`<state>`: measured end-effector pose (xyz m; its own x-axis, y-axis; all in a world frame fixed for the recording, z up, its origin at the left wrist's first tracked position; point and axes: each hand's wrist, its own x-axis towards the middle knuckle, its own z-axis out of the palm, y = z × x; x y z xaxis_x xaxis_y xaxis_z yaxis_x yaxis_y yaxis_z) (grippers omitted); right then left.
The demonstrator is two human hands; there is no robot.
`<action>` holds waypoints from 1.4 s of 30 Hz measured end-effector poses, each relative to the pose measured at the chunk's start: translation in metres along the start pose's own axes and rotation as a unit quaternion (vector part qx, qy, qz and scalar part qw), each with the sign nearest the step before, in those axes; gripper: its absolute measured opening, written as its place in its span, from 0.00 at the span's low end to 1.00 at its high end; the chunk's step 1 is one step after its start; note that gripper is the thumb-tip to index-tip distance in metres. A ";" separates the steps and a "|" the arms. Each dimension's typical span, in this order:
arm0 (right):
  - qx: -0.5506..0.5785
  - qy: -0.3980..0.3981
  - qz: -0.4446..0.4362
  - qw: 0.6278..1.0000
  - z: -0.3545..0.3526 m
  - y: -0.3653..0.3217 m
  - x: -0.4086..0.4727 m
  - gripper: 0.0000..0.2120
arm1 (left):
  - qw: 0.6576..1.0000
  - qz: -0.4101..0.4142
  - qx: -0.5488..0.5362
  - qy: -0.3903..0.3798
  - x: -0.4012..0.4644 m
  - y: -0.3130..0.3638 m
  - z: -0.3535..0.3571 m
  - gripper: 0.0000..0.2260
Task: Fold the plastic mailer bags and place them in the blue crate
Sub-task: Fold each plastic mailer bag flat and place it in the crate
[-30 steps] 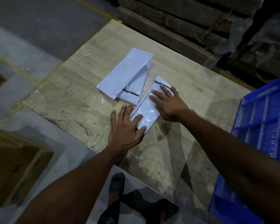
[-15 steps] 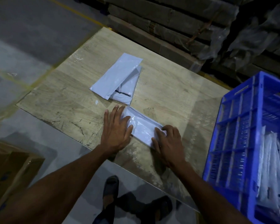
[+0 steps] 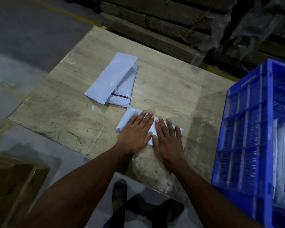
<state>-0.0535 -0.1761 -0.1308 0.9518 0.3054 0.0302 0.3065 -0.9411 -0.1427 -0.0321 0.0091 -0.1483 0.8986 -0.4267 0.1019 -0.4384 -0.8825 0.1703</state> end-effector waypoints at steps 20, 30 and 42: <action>-0.003 -0.029 -0.022 0.999 -0.003 0.007 -0.003 0.27 | 0.997 -0.051 0.012 -0.049 -0.005 -0.023 -0.007 0.38; -0.052 -0.069 -0.042 0.995 -0.007 0.011 -0.005 0.28 | 0.991 -0.130 0.007 -0.041 -0.027 -0.020 -0.024 0.28; -0.002 -0.065 0.038 0.997 0.002 -0.024 0.006 0.33 | 0.991 -0.118 0.031 -0.047 -0.027 -0.025 -0.013 0.29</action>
<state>-0.0550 -0.1511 -0.1289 0.9623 0.2491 -0.1090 0.2339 -0.9628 -0.1352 -0.0452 0.0453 -0.1425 0.9751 -0.2201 -0.0256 -0.2156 -0.9693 0.1185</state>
